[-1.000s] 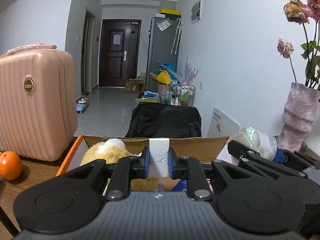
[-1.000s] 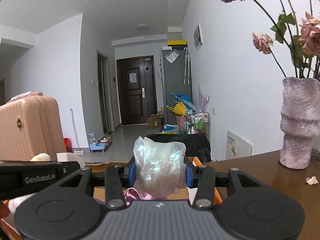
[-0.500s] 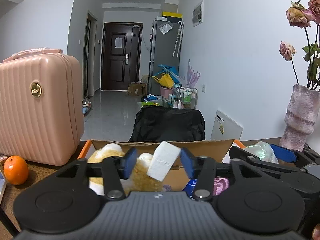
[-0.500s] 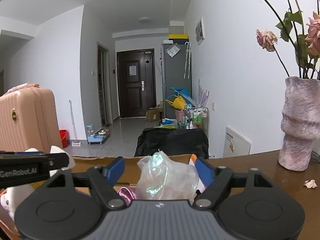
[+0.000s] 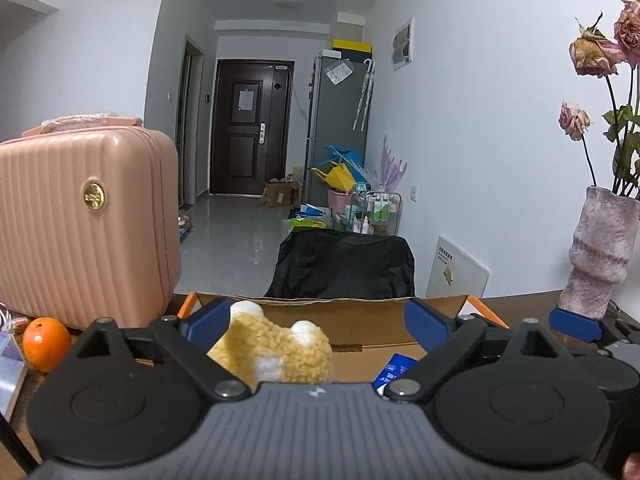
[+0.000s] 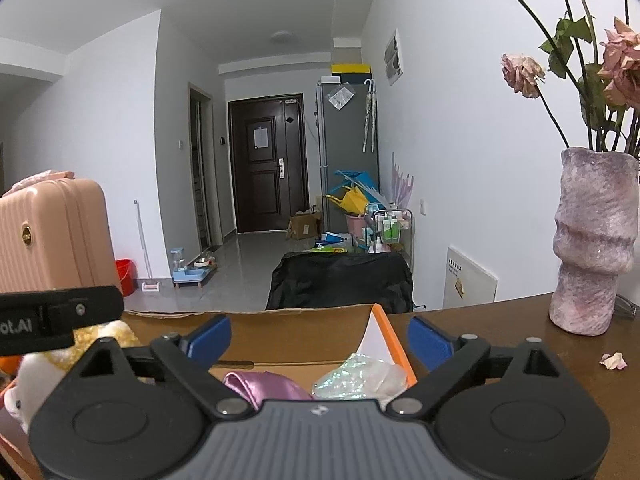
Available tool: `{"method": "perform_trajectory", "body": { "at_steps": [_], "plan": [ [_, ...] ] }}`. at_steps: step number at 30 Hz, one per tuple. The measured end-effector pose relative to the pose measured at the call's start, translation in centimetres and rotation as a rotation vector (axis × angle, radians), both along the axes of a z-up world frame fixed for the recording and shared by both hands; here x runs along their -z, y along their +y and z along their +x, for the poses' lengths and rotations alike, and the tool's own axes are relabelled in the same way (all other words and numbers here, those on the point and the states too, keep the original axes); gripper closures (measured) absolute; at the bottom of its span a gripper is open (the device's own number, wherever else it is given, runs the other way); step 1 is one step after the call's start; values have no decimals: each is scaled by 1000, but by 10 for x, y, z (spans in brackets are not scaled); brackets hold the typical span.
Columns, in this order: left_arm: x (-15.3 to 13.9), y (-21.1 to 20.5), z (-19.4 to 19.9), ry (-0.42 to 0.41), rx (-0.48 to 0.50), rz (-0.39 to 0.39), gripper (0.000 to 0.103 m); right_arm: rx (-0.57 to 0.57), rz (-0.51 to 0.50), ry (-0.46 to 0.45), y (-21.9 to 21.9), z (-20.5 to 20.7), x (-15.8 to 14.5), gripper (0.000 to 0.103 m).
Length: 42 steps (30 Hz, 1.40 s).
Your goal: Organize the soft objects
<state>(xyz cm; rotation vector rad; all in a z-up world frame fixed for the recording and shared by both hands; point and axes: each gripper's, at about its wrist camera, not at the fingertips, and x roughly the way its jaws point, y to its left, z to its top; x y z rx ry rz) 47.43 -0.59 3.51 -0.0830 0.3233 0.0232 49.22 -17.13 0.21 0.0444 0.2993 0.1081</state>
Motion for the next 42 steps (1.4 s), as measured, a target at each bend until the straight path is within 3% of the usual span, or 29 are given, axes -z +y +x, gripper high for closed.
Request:
{"method": "perform_trajectory", "body": {
  "at_steps": [6,21,32,42],
  "plan": [
    [-5,8,-19,-24,-23,-2,0,-7,2,-10,-6,-12,-3,0],
    [-18,23,-96,-83,-87,42,0,-18,8,-67,-22,-82,-18,0],
    [-33,33,-171,-101,-89,58,0,-41,15,-104,-31,-161,-41,0],
    [-35,27,-271,-120,-44,113,0,-64,13,-139,-39,-259,-57,0]
  ]
}}
